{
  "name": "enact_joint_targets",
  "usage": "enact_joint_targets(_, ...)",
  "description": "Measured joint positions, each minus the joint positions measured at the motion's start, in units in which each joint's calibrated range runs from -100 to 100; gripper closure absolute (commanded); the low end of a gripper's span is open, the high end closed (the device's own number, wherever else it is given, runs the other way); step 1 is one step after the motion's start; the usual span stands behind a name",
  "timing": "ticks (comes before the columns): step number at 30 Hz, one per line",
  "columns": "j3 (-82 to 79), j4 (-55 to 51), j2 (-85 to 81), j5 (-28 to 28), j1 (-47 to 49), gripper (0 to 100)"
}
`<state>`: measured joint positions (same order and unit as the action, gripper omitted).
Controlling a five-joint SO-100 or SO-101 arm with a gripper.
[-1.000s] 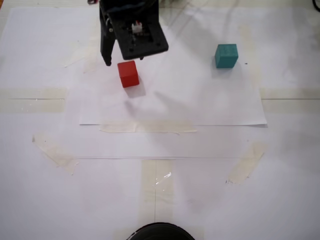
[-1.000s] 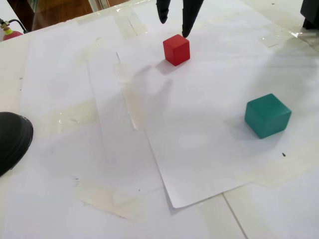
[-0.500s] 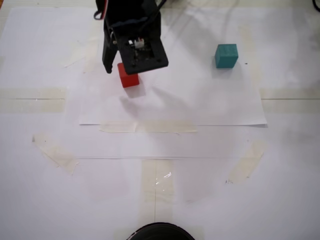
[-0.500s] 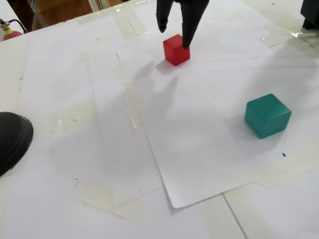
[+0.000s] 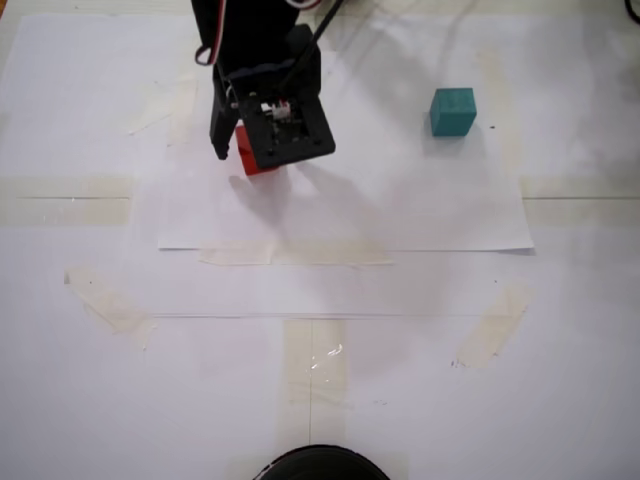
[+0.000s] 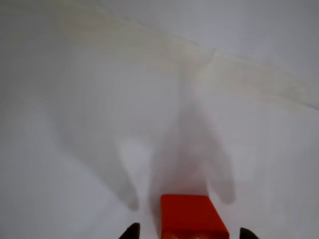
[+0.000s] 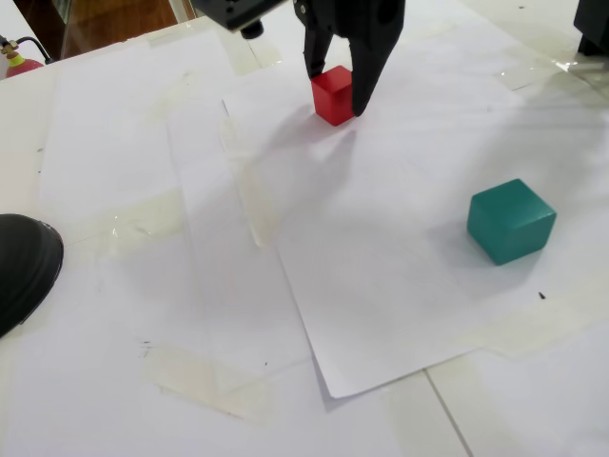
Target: Put the red cube on the top of the blue cube.
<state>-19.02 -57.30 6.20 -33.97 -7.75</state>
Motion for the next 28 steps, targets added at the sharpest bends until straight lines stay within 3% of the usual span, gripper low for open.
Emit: enact_joint_targets(28, -4.88, 4.55, 0.17, -0.05, -1.17, 87)
